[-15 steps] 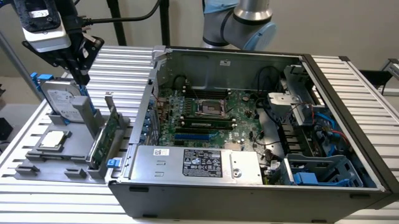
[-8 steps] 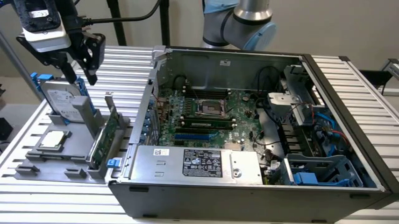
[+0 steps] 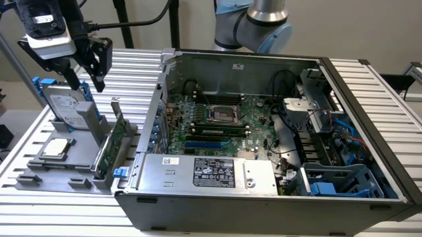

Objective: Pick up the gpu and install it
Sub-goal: 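Pick up the gpu and move the gpu toward the slot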

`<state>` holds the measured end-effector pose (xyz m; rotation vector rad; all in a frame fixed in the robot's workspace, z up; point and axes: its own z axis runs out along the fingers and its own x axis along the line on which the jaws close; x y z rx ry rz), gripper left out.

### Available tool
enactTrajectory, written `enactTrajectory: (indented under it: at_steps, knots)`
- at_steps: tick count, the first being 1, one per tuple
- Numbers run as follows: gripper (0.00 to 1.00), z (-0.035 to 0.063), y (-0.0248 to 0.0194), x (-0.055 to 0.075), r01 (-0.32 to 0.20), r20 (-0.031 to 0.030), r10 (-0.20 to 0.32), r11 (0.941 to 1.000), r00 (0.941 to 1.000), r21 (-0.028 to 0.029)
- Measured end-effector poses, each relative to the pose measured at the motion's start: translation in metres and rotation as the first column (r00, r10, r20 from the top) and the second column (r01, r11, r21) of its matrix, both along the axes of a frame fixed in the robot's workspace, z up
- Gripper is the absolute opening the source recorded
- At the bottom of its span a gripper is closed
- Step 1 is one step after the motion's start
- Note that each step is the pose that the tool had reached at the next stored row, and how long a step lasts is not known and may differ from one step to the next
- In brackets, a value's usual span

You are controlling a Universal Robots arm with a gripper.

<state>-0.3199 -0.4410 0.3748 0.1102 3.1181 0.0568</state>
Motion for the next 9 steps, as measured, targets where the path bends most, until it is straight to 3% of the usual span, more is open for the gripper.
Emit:
enactTrajectory:
  at_steps: [4,9]
  knots:
    - [0.54,-0.0072,-0.0029,0.0,0.0,0.0001,0.0,1.0,1.0,0.0]
    - [0.54,-0.0164,-0.0152,0.0,0.0,0.0,0.0,1.0,1.0,0.0]
